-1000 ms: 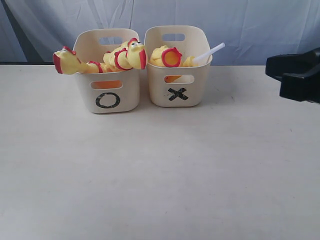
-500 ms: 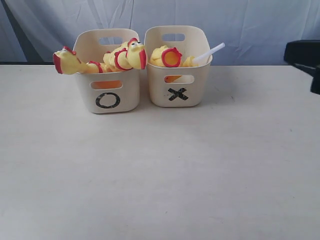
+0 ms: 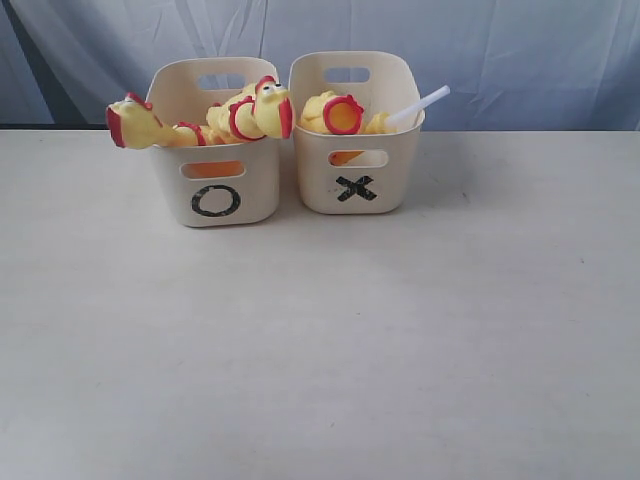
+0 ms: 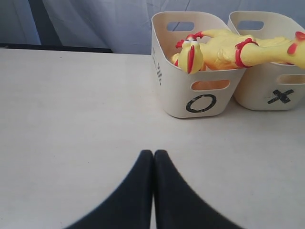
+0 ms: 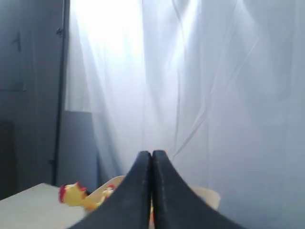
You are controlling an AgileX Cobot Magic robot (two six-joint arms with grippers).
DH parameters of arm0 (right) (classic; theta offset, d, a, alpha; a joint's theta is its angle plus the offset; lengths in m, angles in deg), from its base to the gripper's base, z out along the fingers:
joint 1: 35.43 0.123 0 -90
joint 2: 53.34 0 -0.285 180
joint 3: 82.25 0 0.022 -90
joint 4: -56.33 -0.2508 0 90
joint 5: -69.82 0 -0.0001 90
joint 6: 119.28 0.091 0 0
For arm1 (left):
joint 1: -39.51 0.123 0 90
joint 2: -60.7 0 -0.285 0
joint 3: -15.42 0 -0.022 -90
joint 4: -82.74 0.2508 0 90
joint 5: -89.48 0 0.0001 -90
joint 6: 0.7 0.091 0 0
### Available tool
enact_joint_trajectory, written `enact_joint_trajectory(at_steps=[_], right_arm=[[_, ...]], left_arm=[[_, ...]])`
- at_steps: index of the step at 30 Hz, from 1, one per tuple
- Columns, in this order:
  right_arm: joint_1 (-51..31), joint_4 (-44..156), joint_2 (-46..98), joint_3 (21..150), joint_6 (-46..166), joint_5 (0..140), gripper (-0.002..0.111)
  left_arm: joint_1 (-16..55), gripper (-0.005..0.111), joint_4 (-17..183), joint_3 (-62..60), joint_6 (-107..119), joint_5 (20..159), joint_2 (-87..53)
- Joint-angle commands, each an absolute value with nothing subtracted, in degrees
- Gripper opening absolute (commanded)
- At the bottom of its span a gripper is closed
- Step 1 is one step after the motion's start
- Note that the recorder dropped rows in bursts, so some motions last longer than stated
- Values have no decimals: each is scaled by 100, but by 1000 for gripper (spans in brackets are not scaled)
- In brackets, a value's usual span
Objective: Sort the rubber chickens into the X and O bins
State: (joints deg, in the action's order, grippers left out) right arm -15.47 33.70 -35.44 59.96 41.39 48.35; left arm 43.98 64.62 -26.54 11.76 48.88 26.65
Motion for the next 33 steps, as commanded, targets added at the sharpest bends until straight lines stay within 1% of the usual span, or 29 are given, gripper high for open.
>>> enact_joint_trajectory(at_steps=[1, 4, 7, 10, 19, 24, 30, 33], right_arm=[[-2188, 3978, -4119, 5739, 4132, 5157, -1], [-2687, 3978, -4491, 5246, 4132, 5551, -1], [-3111, 3978, -4556, 4553, 4132, 5837, -1], [-3336, 3921, -4556, 4040, 4132, 5751, -1], [-3361, 3807, -4556, 3001, 4132, 5478, -1], [-3361, 4153, -4556, 2495, 4132, 5501, -1], [-3364, 4444, -4556, 2053, 4132, 5501, -1], [-3364, 4850, -4556, 2053, 4132, 5379, -1]], left_arm=[[4396, 0, 6453, -2696, 1197, 4878, 3096], [4396, 0, 6453, -2696, 1197, 4891, 3464], [4396, 0, 6453, -2696, 1197, 4891, 3798], [4396, 0, 6440, -2696, 1197, 4914, 3992], [4396, 0, 6440, -2696, 1197, 4925, 4050], [4396, 0, 6432, -2751, 1197, 4969, 4191], [4396, 0, 6399, -3439, 1197, 5260, 4686], [4396, 0, 6399, -3903, 1197, 5406, 4920]])
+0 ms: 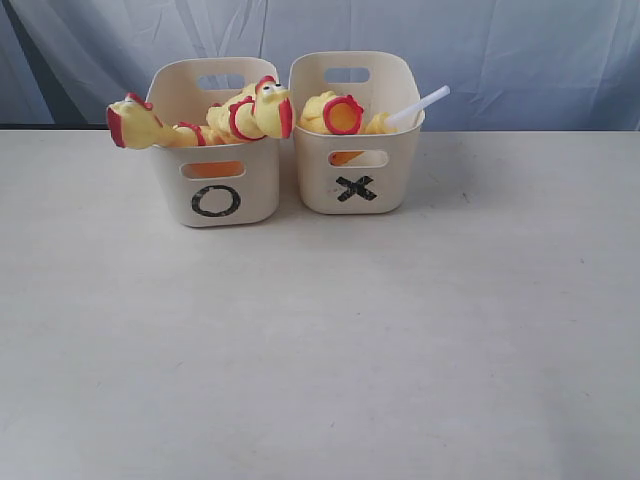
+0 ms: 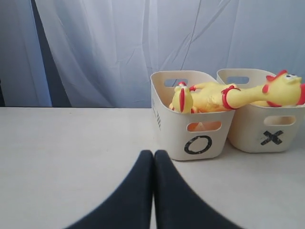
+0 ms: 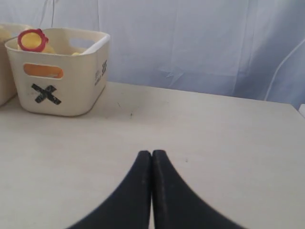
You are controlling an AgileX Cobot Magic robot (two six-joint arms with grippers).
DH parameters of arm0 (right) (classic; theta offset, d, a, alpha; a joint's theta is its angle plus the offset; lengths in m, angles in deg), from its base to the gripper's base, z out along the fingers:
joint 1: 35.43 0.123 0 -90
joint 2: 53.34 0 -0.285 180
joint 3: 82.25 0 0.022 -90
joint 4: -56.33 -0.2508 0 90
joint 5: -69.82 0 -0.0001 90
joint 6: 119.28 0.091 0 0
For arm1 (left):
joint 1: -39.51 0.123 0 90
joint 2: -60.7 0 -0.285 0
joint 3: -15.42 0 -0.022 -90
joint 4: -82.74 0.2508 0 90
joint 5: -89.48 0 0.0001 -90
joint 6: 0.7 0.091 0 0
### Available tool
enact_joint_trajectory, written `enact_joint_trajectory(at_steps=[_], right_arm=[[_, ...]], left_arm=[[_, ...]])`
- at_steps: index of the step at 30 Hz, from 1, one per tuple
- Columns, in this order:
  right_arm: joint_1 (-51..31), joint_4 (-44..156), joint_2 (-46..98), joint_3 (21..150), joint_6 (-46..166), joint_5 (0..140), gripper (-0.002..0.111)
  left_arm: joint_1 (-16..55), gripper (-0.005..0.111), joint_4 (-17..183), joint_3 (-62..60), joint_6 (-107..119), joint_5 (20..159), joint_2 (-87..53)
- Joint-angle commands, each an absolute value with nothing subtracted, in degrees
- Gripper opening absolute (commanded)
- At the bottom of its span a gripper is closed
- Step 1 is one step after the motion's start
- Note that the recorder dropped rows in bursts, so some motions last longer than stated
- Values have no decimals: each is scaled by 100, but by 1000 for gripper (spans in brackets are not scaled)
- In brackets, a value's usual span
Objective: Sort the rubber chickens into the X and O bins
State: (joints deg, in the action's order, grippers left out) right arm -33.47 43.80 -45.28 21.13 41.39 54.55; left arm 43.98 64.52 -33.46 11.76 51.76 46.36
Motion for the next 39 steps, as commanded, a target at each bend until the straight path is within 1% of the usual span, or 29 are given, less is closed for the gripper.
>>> enact_joint_trajectory(at_steps=[1, 4, 13, 17, 20, 28, 32, 39], right_arm=[[-3364, 4965, -4556, 2053, 4132, 5248, -1], [-3364, 4990, -4556, 2053, 4132, 5242, -1], [-3364, 4980, -4556, 2053, 4132, 5242, -1], [-3364, 4980, -4556, 2053, 4132, 5242, -1], [-3364, 4980, -4556, 2053, 4132, 5242, -1], [-3364, 4980, -4556, 2053, 4132, 5254, -1], [-3364, 4980, -4556, 2053, 4132, 5266, -1], [-3364, 4991, -4556, 2053, 4132, 5373, -1]], left_arm=[[4396, 0, 6393, -4032, 1197, 5644, 4977], [4396, 0, 6605, -4381, 1197, 6044, 5109], [4396, 0, 6787, -5052, 1197, 6043, 5292], [4396, 0, 7231, -5349, 1197, 6710, 5292], [4396, 0, 7697, -5528, 1197, 6795, 5292], [4396, 0, 7980, -6122, 1197, 7172, 5292], [4396, 0, 7978, -6179, 1197, 7178, 5292], [4396, 0, 7982, -6179, 1197, 7776, 5292]])
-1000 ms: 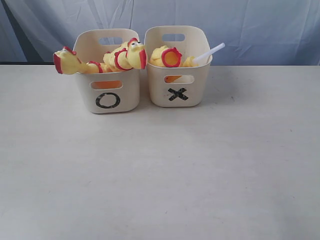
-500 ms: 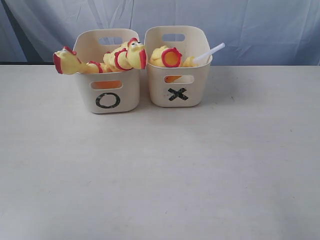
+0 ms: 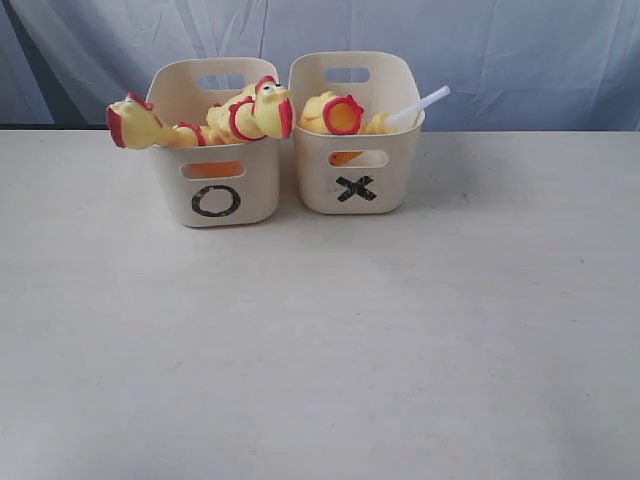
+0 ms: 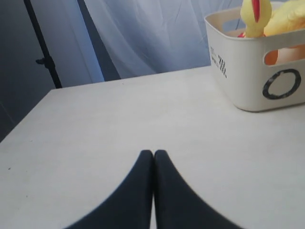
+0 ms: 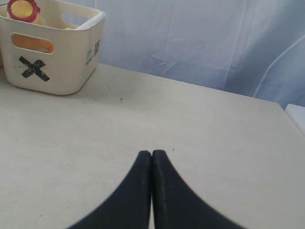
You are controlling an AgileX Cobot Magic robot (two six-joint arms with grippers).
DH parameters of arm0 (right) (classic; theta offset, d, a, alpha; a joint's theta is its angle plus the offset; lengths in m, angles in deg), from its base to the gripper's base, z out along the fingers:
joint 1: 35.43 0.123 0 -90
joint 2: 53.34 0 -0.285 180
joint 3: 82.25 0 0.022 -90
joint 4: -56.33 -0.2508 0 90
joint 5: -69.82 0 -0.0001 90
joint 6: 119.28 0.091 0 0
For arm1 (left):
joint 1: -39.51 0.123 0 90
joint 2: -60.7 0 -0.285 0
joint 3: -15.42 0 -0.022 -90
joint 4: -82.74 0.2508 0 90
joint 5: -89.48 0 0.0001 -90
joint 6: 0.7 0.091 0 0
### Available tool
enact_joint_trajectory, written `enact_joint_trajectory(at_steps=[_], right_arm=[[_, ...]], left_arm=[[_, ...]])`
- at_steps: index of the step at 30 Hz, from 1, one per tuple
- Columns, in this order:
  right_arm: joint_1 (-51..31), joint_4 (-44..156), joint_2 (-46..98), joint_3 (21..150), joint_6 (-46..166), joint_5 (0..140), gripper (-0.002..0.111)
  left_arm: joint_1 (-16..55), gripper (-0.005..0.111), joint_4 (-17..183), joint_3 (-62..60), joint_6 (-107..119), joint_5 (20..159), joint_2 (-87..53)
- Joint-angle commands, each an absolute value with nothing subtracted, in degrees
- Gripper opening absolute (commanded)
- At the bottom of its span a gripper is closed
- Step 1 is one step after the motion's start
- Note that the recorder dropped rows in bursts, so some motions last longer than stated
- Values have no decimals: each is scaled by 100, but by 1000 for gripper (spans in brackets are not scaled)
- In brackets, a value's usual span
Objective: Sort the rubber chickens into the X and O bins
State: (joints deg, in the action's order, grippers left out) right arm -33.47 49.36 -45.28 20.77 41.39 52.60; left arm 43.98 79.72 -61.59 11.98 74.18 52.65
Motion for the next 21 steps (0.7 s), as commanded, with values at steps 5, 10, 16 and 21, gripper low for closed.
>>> enact_joint_trajectory(at_steps=[5, 10, 16, 21], right_arm=[[-3364, 5464, -4556, 2053, 4132, 5384, -1], [-3364, 5468, -4556, 2053, 4132, 5431, -1], [-3364, 5456, -4556, 2053, 4132, 5442, -1], [-3364, 5456, -4556, 2053, 4132, 5442, -1]], left_arm=[[4396, 0, 7982, -6179, 1197, 7763, 5292], [4396, 0, 7993, -6179, 1197, 7763, 5292], [4396, 0, 7993, -6179, 1197, 7763, 5292], [4396, 0, 7993, -6179, 1197, 7763, 5292]])
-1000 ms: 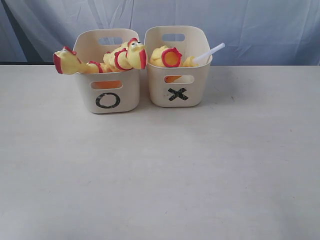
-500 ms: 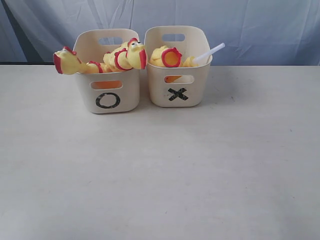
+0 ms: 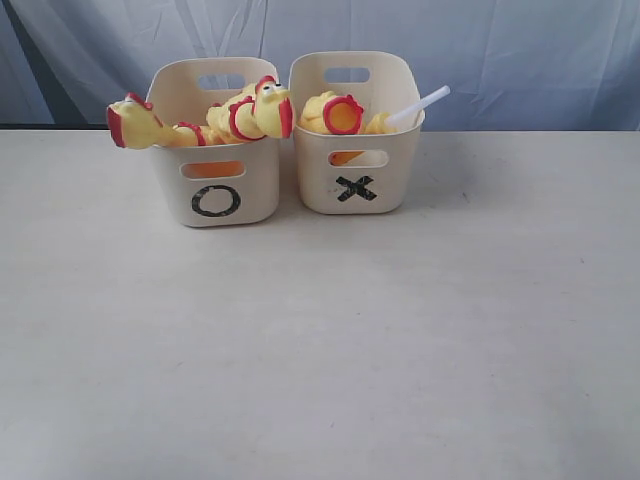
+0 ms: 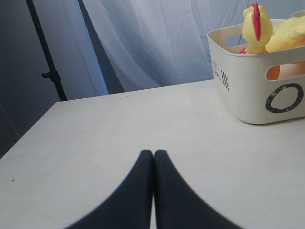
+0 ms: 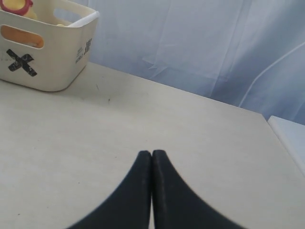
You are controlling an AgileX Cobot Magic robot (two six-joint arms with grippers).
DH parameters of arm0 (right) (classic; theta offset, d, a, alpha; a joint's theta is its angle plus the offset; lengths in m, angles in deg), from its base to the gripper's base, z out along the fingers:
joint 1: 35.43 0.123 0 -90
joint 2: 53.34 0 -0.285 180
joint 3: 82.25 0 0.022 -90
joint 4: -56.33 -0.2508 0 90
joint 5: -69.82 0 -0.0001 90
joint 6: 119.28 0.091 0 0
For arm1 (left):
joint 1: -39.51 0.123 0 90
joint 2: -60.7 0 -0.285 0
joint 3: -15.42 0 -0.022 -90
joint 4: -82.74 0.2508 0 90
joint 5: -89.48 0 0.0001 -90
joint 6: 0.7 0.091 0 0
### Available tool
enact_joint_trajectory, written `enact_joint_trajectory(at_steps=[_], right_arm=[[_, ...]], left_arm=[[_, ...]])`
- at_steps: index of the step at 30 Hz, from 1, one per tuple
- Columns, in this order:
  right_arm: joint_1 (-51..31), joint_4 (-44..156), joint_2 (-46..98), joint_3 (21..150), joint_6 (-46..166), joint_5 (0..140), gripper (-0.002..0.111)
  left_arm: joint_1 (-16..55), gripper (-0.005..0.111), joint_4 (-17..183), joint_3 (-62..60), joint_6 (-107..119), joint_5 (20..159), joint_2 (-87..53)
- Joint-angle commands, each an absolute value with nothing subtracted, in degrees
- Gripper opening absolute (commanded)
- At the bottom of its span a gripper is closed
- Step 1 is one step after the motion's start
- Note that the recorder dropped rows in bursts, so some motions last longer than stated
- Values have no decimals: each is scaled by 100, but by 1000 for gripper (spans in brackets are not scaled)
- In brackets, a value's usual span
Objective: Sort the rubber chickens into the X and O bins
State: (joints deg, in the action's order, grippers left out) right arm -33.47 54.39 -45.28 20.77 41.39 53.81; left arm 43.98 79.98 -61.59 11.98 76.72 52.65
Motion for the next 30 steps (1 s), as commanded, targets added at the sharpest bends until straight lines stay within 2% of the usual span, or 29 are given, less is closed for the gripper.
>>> enact_joint_trajectory(at_steps=[1, 10, 16, 30], right_arm=[[-3364, 5456, -4556, 2053, 4132, 5442, -1], [-3364, 5404, -4556, 2053, 4132, 5371, -1], [-3364, 4549, -4556, 2053, 4440, 5371, -1], [-3364, 4924, -4556, 2053, 4922, 5225, -1]], left_arm=[[4396, 0, 7993, -6179, 1197, 7763, 5292], [4396, 0, 7992, -6179, 1197, 7756, 5292], [4396, 0, 7830, -6179, 869, 8021, 5292], [4396, 0, 7896, -6179, 573, 7759, 5292]])
